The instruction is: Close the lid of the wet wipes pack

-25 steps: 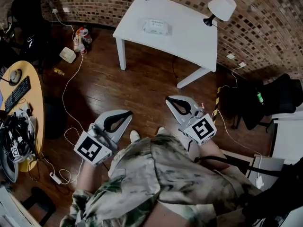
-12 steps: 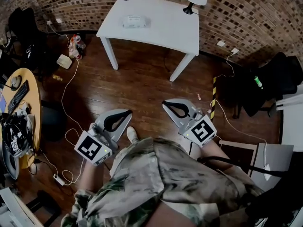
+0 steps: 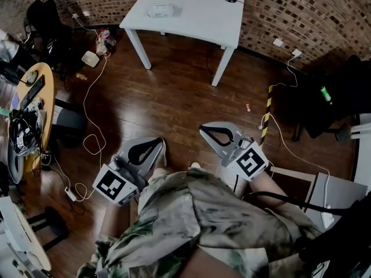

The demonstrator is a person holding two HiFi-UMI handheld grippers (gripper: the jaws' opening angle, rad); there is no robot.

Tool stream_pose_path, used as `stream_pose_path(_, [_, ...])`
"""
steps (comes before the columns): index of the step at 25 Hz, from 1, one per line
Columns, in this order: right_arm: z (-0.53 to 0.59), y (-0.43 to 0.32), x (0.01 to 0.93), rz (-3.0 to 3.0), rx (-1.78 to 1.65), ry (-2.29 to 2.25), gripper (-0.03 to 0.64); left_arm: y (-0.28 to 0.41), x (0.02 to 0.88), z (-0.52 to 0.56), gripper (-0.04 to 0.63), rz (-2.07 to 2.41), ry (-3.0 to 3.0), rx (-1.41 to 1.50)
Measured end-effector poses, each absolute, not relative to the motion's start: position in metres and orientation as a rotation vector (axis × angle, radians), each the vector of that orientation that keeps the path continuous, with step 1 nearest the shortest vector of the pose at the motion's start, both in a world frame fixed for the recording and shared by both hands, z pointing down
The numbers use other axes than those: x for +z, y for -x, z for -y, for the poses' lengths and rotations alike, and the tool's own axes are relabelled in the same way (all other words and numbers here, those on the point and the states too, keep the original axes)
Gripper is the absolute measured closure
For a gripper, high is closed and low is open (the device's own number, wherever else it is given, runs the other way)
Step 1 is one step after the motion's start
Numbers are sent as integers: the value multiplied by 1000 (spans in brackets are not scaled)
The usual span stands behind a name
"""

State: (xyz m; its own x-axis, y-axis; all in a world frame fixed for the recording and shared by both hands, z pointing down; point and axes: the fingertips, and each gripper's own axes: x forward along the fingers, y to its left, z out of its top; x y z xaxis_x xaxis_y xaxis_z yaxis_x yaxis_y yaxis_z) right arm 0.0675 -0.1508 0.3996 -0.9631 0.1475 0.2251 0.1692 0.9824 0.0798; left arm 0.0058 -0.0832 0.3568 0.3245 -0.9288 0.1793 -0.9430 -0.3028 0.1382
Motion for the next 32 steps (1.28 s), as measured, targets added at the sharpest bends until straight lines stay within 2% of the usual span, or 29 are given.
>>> stream_pose_path(12, [83, -116, 395, 2933, -119, 255, 617, -71, 347, 24, 595, 1676, -2403, 135])
stream_pose_path(32, [-97, -121, 366, 2929, -149, 78, 615, -66, 343, -169, 594, 1604, -2471, 58])
